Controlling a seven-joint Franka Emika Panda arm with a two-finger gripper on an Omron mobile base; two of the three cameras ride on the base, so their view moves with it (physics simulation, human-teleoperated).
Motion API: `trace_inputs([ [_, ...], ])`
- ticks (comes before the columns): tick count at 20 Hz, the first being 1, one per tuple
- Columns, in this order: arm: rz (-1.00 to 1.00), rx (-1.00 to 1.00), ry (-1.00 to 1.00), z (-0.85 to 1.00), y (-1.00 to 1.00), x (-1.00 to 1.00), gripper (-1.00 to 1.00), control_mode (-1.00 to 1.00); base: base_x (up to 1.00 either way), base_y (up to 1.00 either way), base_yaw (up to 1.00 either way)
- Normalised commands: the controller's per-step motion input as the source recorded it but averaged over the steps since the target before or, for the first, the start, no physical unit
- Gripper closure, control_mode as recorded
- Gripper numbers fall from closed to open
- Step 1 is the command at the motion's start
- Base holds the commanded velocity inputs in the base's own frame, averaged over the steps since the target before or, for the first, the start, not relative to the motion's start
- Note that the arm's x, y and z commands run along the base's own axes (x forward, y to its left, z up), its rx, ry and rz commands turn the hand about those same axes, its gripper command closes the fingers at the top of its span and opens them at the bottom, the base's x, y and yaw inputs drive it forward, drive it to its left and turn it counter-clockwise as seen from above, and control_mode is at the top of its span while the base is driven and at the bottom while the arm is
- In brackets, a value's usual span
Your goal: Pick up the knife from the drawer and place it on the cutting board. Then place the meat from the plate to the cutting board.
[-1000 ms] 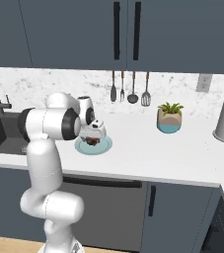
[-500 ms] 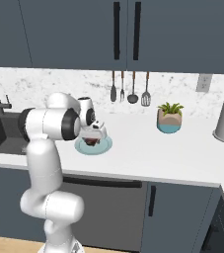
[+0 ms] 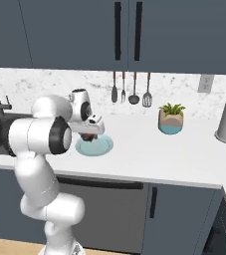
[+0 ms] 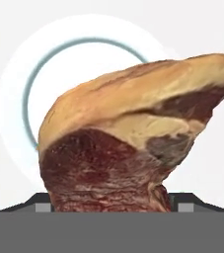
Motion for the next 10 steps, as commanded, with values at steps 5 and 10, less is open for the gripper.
trace_inputs([
  [5,0.00,0.00,0.00,0.85,0.01,-1.00,1.00,-1.00,0.00,0.00,0.00],
  [10,0.00,0.00,0.00,0.57,0.00,-1.00,1.00,-1.00,0.00,0.00,0.00],
])
